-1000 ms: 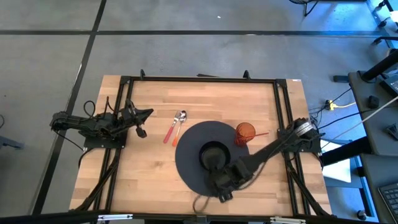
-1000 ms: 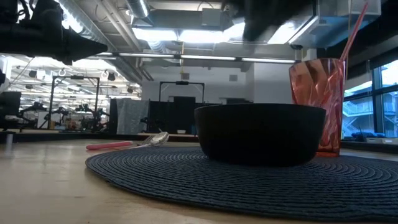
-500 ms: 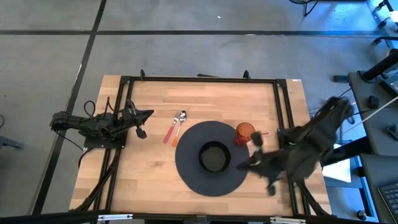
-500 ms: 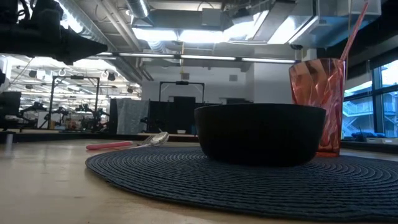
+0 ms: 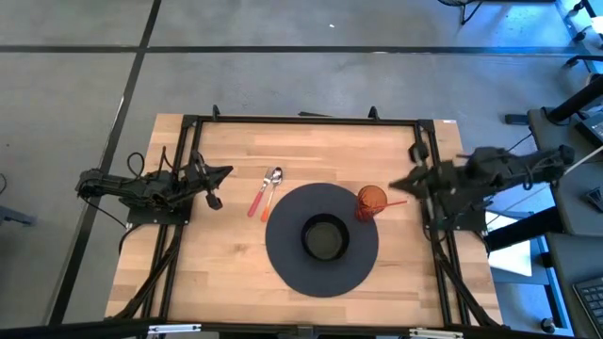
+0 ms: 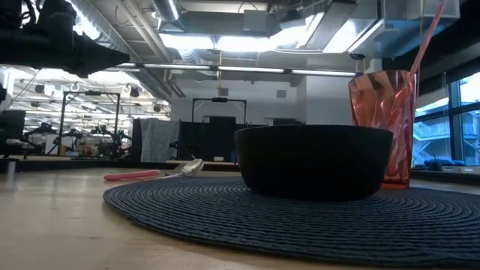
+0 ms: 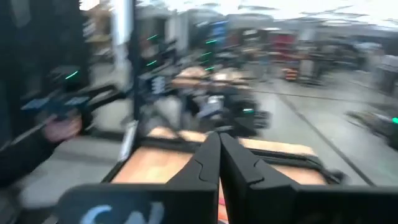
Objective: Pick & Place Utensil
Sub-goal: Put the pink fork into the black bowl on the gray mat
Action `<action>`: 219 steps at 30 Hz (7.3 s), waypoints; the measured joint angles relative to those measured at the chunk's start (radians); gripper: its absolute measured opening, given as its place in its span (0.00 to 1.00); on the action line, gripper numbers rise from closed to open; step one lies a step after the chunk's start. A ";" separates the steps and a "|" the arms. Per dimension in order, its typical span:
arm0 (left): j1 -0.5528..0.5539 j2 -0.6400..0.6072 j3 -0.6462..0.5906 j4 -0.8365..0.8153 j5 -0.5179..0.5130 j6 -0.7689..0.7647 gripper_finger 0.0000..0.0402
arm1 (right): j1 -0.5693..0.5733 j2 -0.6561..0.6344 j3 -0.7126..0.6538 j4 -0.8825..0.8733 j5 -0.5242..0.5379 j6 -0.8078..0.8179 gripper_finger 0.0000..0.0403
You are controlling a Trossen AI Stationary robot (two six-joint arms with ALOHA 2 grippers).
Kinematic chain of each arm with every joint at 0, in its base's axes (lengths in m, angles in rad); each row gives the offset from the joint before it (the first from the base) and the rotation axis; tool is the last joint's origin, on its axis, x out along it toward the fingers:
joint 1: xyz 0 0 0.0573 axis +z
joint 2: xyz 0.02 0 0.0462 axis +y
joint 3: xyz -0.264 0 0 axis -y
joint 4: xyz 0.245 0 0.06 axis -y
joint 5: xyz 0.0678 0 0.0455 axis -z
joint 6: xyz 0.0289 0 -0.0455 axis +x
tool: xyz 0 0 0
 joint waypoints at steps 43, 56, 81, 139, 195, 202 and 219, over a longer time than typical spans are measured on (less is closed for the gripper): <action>0.000 0.000 0.000 0.007 0.003 -0.004 0.01 | -0.143 -0.596 -0.770 0.182 0.283 0.107 0.00; 0.000 0.000 0.000 -0.050 0.005 -0.033 0.01 | -0.143 -0.596 -0.856 0.270 0.154 0.106 0.00; 0.136 0.998 0.604 -0.666 0.084 -0.547 0.01 | -0.143 -0.596 -0.855 0.267 0.152 0.129 0.02; 0.354 1.647 0.809 -0.722 0.513 -0.592 0.45 | -0.143 -0.591 -0.854 0.253 0.141 0.152 0.02; -0.149 1.547 1.416 -1.005 -0.020 -0.067 0.09 | -0.143 -0.590 -0.854 0.253 0.141 0.151 0.02; -0.219 1.818 1.652 -1.128 -0.022 0.159 0.10 | -0.143 -0.590 -0.854 0.253 0.141 0.152 0.02; -0.220 2.207 1.893 -1.133 -0.125 0.615 0.10 | -0.143 -0.590 -0.854 0.247 0.093 0.156 0.02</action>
